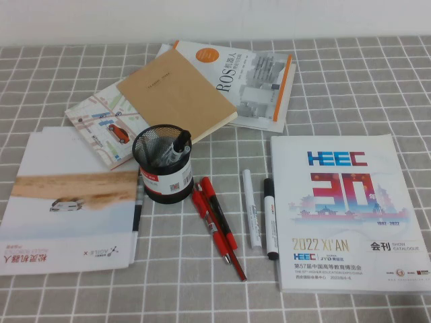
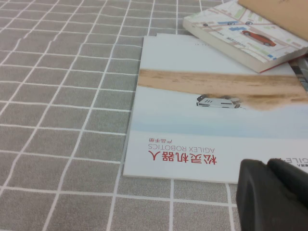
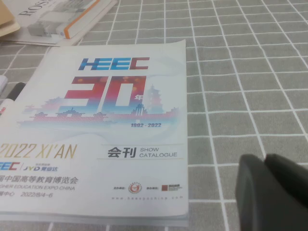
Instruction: Put the pen into the pen holder
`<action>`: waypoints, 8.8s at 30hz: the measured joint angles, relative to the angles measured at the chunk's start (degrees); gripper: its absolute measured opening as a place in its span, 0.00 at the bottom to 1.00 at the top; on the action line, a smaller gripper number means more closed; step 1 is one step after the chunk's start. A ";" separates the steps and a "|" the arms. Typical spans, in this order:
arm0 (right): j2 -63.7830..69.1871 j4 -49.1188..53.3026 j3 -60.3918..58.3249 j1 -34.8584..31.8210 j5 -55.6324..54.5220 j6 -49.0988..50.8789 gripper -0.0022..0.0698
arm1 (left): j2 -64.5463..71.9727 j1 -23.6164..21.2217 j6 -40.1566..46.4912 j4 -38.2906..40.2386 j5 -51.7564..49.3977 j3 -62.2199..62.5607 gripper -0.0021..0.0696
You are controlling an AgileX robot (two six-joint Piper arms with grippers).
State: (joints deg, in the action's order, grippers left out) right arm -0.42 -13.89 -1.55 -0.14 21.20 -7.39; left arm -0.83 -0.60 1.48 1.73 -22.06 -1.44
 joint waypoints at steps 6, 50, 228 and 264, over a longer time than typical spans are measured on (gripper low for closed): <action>0.00 -0.04 0.00 0.00 0.00 0.00 0.01 | 0.00 0.00 0.00 0.00 0.00 0.00 0.03; 0.00 -57.81 0.00 0.00 -4.76 -3.46 0.01 | 0.00 0.00 0.00 0.00 0.00 0.00 0.03; 66.89 19.26 51.01 47.38 -31.95 15.26 0.01 | 0.00 0.00 0.00 0.00 0.00 0.00 0.03; 48.61 35.60 38.83 36.06 -16.81 15.26 0.01 | 0.00 0.00 0.00 0.00 0.00 0.00 0.03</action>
State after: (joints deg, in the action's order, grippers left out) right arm 48.19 21.71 37.27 35.92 4.38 7.86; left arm -0.83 -0.60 1.48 1.73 -22.06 -1.44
